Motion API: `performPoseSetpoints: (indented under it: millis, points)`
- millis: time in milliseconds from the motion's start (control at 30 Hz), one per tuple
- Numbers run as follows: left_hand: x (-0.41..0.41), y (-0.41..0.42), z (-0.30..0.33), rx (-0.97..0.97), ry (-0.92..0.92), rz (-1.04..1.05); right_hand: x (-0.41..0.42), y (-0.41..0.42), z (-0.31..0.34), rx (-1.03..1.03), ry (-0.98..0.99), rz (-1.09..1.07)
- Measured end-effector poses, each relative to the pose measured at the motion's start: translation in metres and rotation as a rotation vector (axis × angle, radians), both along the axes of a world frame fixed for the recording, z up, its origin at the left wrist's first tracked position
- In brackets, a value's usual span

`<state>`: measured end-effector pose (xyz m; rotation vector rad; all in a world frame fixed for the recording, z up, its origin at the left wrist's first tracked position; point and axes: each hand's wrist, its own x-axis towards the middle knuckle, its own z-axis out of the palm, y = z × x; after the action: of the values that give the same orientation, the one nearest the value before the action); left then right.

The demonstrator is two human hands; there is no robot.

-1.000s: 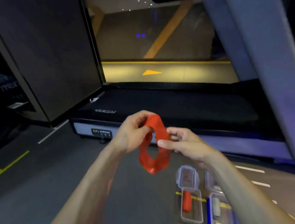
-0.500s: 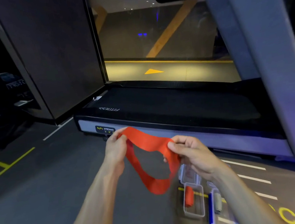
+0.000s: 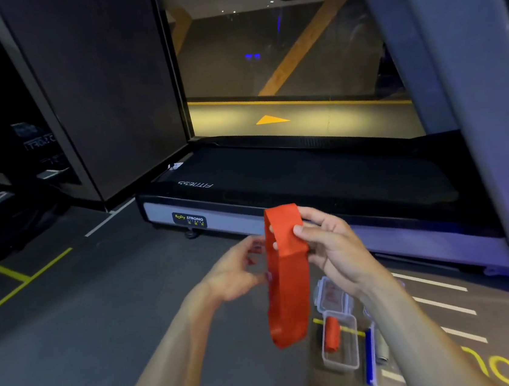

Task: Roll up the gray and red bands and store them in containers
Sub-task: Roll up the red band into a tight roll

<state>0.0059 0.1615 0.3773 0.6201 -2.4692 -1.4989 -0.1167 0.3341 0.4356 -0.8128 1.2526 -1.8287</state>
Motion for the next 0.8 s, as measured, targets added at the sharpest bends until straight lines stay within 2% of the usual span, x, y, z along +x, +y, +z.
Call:
performPoseSetpoints:
  millis: [67,167,233,300,500,633,800]
  points:
    - [0.001,0.006,0.012,-0.132,0.104,0.069,-0.001,-0.003,-0.002,0.015,-0.02,-0.039]
    - [0.005,0.011,0.028,-0.048,0.312,0.176,-0.005,-0.007,-0.004,0.056,-0.069,-0.104]
    - [0.007,0.014,0.032,0.012,0.292,0.049,-0.005,-0.008,-0.006,0.072,-0.093,-0.116]
    - [0.007,0.018,0.029,-0.045,0.226,-0.043,-0.006,-0.01,-0.007,0.094,-0.089,-0.118]
    - [-0.004,0.018,0.024,-0.155,0.283,0.078,-0.005,-0.015,-0.009,0.117,-0.076,-0.1]
    - [-0.007,0.013,0.026,-0.179,0.35,0.155,-0.006,-0.015,-0.012,0.283,0.082,-0.129]
    - [-0.008,0.006,0.025,-0.179,0.386,0.201,-0.009,-0.018,-0.015,0.226,0.041,-0.24]
